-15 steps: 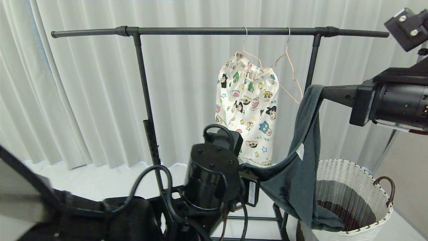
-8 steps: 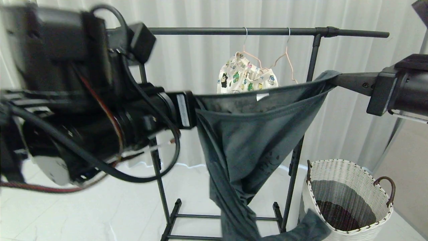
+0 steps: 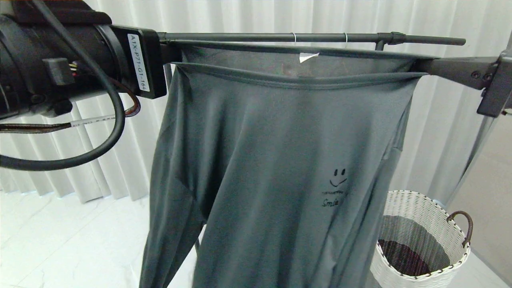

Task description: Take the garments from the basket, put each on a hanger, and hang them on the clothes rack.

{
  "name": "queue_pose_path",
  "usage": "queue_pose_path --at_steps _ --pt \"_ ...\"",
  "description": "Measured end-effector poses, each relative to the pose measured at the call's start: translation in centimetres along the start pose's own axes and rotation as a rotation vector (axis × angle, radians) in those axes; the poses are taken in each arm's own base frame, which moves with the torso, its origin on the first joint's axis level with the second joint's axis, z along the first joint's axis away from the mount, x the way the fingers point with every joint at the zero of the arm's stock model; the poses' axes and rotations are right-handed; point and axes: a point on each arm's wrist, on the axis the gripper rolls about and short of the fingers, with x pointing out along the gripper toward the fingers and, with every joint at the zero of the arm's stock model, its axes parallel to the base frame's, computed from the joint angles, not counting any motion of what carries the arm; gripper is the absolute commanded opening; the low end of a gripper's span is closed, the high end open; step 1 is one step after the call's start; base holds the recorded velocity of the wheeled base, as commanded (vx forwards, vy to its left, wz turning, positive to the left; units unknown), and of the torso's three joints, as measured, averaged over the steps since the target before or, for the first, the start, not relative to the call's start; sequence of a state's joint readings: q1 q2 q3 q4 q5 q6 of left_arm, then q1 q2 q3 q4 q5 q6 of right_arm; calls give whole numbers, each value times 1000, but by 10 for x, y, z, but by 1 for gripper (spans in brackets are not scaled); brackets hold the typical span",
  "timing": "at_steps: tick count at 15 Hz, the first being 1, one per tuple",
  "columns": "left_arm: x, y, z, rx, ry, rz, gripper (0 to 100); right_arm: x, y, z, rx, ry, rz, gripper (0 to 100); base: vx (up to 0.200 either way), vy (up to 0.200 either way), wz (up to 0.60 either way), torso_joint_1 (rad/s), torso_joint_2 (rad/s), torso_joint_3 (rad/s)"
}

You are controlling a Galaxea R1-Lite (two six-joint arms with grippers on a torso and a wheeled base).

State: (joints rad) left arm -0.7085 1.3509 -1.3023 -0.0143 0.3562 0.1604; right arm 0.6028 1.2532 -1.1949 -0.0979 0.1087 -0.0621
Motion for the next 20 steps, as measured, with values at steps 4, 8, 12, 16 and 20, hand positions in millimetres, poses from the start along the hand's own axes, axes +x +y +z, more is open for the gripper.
queue_pose_path --at_steps 4,8,12,16,20 --pt "-19 -10 13 11 -65 -85 0 -13 0 30 -22 -47 5 0 0 0 0 0 0 0" --pt "-34 -15 35 -29 -150 -142 0 -28 2 44 -52 0 16 0 0 0 0 0 0 0" --pt "-29 -19 35 -24 -140 -129 0 -51 4 46 -53 84 30 0 0 0 0 0 0 0" --pt "-13 -28 38 -23 -123 -96 0 -80 10 47 -43 98 159 0 0 0 0 0 0 0" --pt "3 -36 45 -26 -130 -95 0 -117 22 42 -14 127 439 0 0 0 0 0 0 0"
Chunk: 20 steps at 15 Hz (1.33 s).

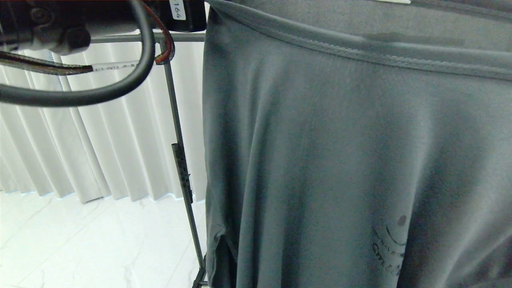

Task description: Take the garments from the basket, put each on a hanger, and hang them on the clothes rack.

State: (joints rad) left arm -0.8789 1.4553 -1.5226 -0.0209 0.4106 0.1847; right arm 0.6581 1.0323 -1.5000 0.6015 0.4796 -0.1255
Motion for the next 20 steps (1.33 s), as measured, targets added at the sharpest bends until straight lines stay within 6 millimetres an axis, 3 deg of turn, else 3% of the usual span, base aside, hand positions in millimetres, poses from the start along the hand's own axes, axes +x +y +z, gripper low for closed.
queue_pose_path --at_steps 6,8,11,15,20 --pt "8 -5 -4 6 18 -3 0 -13 16 -3 -21 -15 164 0 0 0 0 0 0 0" --pt "7 -4 -5 10 28 0 0 -13 16 -3 -21 -11 134 0 0 0 0 0 0 0" --pt "-4 -1 -12 26 135 -18 0 -9 10 -4 -18 22 -47 0 0 0 0 0 0 0" --pt "-44 0 -14 -90 314 -92 0 11 1 6 -37 -29 -133 0 0 0 0 0 0 0" --pt "-104 14 -3 -183 386 -199 0 53 -16 25 -74 -174 -164 0 0 0 0 0 0 0"
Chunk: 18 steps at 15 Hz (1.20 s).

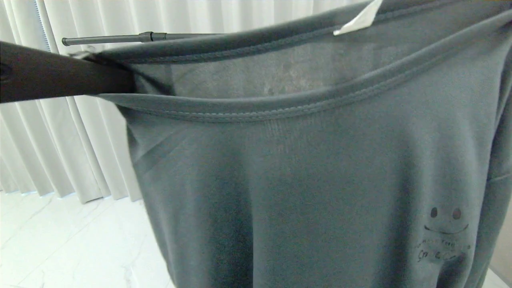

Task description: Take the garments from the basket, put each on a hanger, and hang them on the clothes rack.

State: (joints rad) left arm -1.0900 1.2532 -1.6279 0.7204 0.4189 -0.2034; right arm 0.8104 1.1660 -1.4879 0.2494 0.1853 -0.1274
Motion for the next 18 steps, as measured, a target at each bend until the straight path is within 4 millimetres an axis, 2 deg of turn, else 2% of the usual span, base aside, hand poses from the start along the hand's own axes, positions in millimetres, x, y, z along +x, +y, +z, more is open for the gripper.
queue_pose_path --at_steps 2,6,8,14,18 --pt "-20 2 -1 -11 -23 -60 0 20 -6 1 -8 -44 -18 0 0 0 0 0 0 0" --pt "-42 -3 -3 -33 -45 -209 0 57 -13 -4 -17 -87 -29 0 0 0 0 0 0 0" --pt "-50 -8 -4 -26 -45 -298 0 68 -15 -9 -13 -66 -26 0 0 0 0 0 0 0" --pt "-56 -9 -6 -16 -45 -352 0 76 -17 -15 -5 -39 -74 0 0 0 0 0 0 0" --pt "-50 -7 -6 40 -53 -278 0 64 -32 -12 -16 -41 -166 0 0 0 0 0 0 0"
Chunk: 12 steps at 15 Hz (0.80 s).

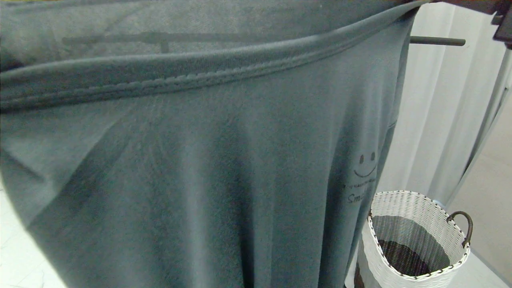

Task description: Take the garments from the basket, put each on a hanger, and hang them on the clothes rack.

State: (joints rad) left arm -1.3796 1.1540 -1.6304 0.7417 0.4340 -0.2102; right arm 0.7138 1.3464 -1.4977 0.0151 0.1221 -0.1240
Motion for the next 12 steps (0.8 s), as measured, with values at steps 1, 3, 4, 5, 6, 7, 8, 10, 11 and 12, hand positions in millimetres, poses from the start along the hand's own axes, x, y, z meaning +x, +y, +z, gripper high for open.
queue_pose_path --at_steps 1,3,4,5,6,7,8,10,11,12 --pt "5 5 1 33 1 72 0 -6 -6 2 -6 2 -33 0 0 0 0 0 0 0" --pt "16 18 3 97 10 219 0 -18 -10 5 -8 20 -55 0 0 0 0 0 0 0" --pt "26 24 10 107 -24 288 0 -26 -9 6 -6 36 -57 0 0 0 0 0 0 0" --pt "37 27 18 99 -77 327 0 -33 -8 6 -3 53 -50 0 0 0 0 0 0 0" --pt "46 29 24 92 -112 352 0 -41 -6 7 0 69 -37 0 0 0 0 0 0 0" --pt "58 32 29 83 -145 375 0 -49 -2 6 6 91 -15 0 0 0 0 0 0 0" --pt "66 33 31 79 -158 389 0 -56 2 6 10 106 7 0 0 0 0 0 0 0" --pt "77 35 35 70 -181 405 0 -67 7 3 16 129 40 0 0 0 0 0 0 0" --pt "81 36 34 71 -175 409 0 -70 9 1 15 133 49 0 0 0 0 0 0 0" --pt "83 37 34 71 -171 412 0 -72 10 0 16 137 54 0 0 0 0 0 0 0"
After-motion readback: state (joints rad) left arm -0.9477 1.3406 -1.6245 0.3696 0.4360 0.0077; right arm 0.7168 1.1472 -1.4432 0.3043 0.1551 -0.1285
